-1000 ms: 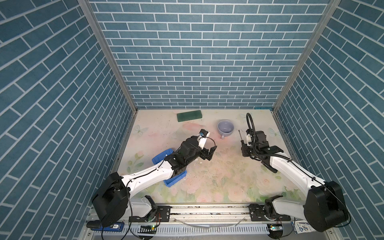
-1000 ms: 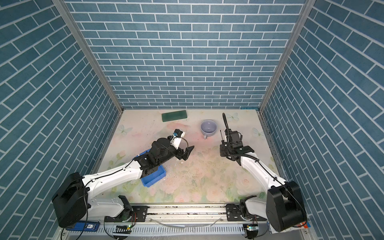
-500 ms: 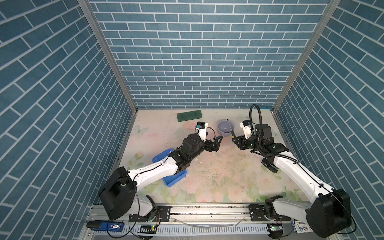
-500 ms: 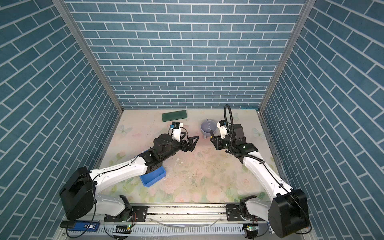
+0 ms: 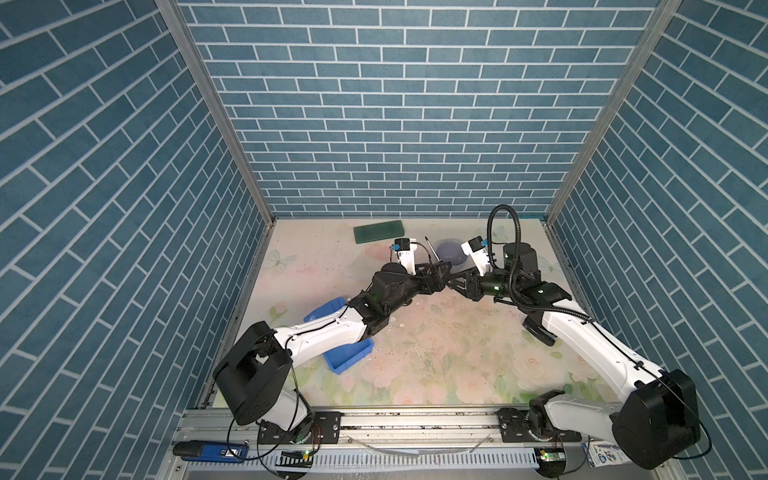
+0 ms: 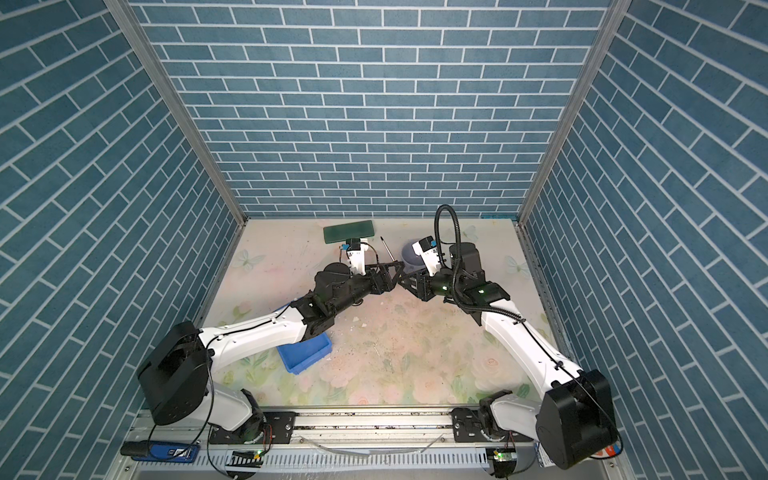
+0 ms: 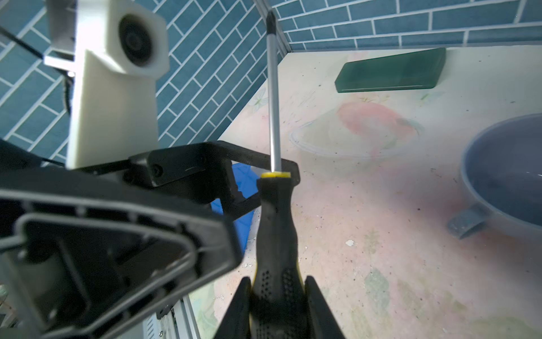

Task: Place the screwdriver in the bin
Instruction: 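Lift the screwdriver upright toward the left gripper while the left gripper approaches, then close the left gripper on the screwdriver shaft and open the right gripper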

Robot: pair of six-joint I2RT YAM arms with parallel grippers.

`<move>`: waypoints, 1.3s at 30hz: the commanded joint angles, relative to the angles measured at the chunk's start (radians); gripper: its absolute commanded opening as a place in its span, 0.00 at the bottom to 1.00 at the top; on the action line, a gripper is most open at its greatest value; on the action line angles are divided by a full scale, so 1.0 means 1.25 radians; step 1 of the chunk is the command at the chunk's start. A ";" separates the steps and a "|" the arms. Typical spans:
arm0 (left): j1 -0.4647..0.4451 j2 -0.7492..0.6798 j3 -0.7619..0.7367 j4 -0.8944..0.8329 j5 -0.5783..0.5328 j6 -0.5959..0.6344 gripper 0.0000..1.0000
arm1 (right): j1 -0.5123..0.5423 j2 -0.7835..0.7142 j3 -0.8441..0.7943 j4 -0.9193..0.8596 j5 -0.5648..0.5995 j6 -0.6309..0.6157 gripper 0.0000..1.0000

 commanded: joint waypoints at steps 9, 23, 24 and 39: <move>0.014 0.021 -0.004 0.083 0.038 -0.081 0.48 | 0.016 0.004 0.054 -0.008 -0.059 -0.076 0.03; 0.015 0.007 -0.023 0.091 0.033 -0.074 0.07 | 0.023 0.010 0.069 -0.058 -0.034 -0.100 0.07; 0.015 0.006 -0.024 0.090 0.031 -0.072 0.06 | 0.023 0.011 0.072 -0.059 -0.032 -0.101 0.09; 0.043 -0.144 -0.110 -0.121 -0.092 -0.041 0.06 | 0.046 0.013 0.120 -0.122 0.018 -0.143 0.91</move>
